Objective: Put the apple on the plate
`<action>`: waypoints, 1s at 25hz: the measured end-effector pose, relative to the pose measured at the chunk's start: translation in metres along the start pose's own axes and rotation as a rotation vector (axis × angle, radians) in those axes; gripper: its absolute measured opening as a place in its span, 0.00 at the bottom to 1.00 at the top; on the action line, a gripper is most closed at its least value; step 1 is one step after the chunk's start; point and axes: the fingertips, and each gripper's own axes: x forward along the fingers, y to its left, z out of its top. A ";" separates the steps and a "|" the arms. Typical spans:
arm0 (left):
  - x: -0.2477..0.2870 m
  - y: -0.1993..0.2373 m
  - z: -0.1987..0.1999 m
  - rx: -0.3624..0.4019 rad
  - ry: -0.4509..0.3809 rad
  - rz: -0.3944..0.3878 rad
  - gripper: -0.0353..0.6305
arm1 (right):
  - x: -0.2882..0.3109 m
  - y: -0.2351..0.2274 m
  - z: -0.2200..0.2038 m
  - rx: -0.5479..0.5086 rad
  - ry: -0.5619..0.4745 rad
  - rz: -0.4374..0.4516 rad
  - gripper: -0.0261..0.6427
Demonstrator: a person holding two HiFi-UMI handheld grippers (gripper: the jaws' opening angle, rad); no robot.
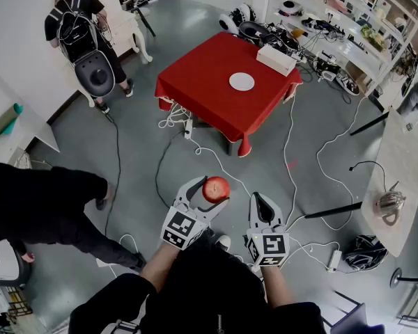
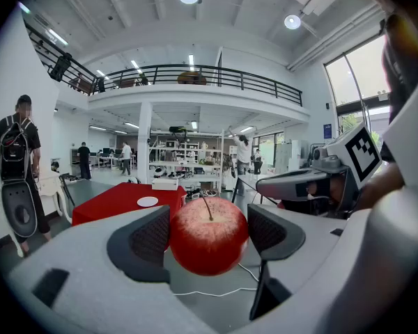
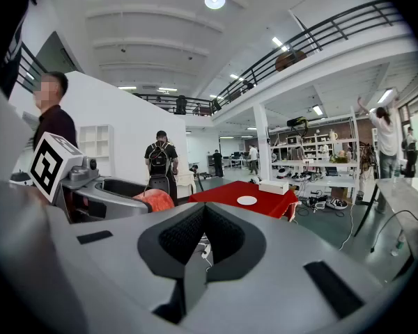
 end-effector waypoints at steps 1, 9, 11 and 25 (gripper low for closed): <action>0.001 0.001 0.001 0.000 -0.001 -0.001 0.58 | 0.001 -0.001 -0.001 0.000 0.001 -0.001 0.05; 0.006 0.004 0.002 -0.003 -0.006 -0.002 0.58 | 0.005 0.000 -0.001 0.024 -0.017 0.022 0.06; 0.006 0.008 0.005 -0.002 -0.013 0.002 0.58 | 0.006 0.001 0.003 0.023 -0.020 0.026 0.06; 0.024 0.016 0.011 -0.011 -0.013 0.004 0.58 | 0.020 -0.009 0.013 0.007 -0.021 0.038 0.06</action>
